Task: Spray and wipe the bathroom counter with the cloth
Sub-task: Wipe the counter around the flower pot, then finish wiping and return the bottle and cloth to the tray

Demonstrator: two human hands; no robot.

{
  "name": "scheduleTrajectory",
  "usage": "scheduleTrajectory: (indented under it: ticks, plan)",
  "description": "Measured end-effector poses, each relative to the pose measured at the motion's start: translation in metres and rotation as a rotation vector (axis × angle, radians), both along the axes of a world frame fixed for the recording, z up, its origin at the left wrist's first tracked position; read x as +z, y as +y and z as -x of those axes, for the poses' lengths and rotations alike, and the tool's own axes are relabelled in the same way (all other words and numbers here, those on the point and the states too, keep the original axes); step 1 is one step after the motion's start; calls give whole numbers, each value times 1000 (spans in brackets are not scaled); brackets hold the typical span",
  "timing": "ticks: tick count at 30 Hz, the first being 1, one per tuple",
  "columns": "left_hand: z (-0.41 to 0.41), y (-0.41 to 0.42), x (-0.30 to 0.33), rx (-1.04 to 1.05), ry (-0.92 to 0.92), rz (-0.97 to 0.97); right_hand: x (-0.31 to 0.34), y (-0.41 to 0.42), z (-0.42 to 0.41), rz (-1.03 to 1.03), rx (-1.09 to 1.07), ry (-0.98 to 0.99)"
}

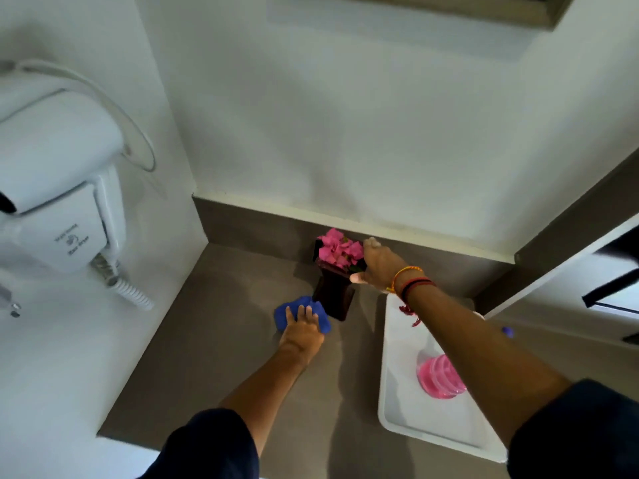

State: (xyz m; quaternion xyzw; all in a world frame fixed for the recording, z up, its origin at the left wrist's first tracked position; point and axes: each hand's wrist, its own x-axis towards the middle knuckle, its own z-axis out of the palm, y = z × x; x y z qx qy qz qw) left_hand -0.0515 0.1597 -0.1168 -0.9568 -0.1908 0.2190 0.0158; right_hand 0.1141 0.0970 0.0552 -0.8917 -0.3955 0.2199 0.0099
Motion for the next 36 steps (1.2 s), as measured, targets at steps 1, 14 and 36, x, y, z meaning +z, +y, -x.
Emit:
scheduleTrajectory:
  ticks: [1, 14, 36]
  plan:
    - [2, 3, 8, -31, 37, 26, 1, -1, 1, -8, 8, -4]
    - [8, -88, 75, -230, -570, 333, -69, -167, 75, -440, -236, 15]
    - [-18, -165, 77, -513, -173, 191, -102, -259, 95, 57, -114, 219]
